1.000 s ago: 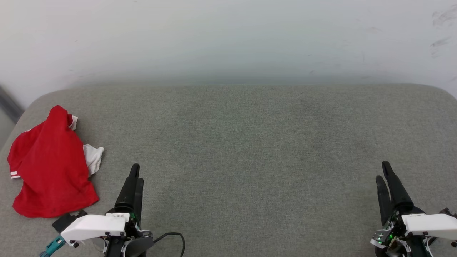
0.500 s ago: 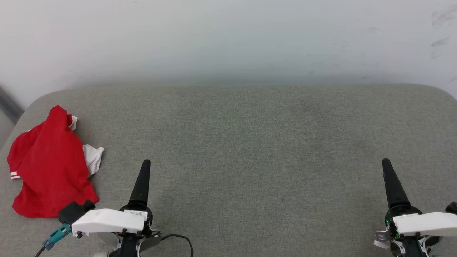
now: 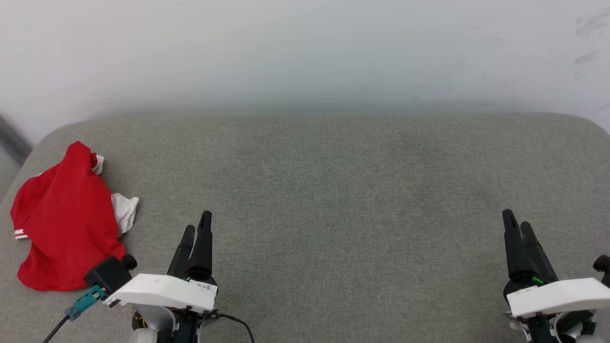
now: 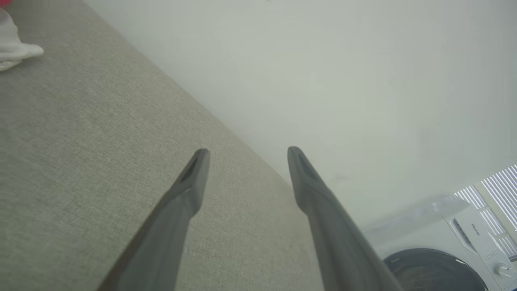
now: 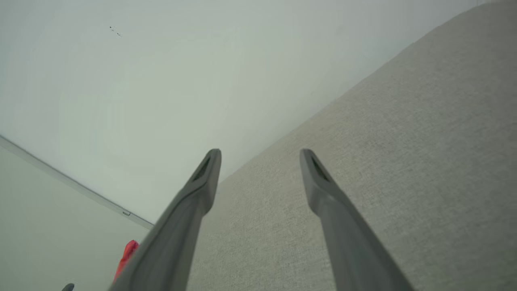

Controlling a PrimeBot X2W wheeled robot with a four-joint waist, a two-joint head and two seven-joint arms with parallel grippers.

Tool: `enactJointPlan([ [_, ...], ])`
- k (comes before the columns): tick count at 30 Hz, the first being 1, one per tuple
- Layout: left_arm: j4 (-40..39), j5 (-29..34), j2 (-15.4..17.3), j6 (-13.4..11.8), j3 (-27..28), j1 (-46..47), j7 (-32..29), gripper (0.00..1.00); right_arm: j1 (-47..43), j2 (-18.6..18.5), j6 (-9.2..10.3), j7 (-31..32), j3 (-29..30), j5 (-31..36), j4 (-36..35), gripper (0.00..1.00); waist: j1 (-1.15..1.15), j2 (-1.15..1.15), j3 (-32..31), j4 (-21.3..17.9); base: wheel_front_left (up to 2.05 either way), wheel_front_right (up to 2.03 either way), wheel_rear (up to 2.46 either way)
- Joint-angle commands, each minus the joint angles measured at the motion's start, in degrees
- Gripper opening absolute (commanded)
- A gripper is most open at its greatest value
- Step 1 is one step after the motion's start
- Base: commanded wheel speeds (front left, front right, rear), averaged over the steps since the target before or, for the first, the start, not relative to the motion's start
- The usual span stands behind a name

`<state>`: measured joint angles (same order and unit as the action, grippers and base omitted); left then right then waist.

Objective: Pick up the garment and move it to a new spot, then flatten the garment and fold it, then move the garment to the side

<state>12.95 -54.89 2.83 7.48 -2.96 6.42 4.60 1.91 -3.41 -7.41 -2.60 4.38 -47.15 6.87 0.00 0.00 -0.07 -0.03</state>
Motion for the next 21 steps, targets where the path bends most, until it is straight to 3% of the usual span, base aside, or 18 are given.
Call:
enactJointPlan([
  [1,-0.58,1.73,0.29,0.03,-0.11,1.57,0.44,1.0,0.02,-0.31,-0.1,-0.4,0.05,1.83,-1.19,1.0,0.0,0.0,-0.01,0.0,0.0,0.0,0.0],
  [21,0.94,19.54,0.14,-0.47,-0.87,2.33,3.84,1.0,-1.37,0.44,-0.11,0.65,0.6,19.81,-4.79,1.0,0.0,0.0,0.01,-0.1,0.0,0.0,0.0],
])
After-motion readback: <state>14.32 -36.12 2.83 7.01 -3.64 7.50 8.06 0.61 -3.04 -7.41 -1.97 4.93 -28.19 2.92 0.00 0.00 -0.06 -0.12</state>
